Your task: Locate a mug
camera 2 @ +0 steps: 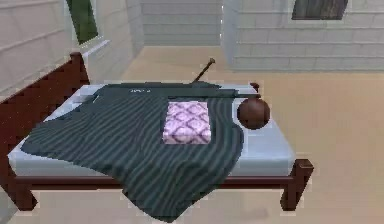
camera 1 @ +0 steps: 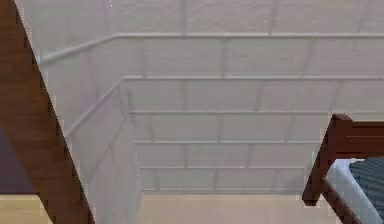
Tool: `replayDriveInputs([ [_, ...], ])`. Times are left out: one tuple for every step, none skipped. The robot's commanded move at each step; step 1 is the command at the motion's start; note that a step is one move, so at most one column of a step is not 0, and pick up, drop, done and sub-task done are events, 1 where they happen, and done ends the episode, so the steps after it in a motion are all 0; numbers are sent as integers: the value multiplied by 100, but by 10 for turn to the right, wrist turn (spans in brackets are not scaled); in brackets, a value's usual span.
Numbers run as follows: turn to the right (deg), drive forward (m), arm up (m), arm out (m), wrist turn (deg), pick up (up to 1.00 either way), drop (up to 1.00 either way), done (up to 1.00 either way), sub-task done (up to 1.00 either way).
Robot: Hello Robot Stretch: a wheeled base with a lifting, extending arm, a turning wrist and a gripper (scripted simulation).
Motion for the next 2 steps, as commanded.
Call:
replayDriveInputs([
  [-450, 0, 0, 0, 0, 0, 0, 0, 0],
  [-420, 0, 0, 0, 0, 0, 0, 0, 0],
])
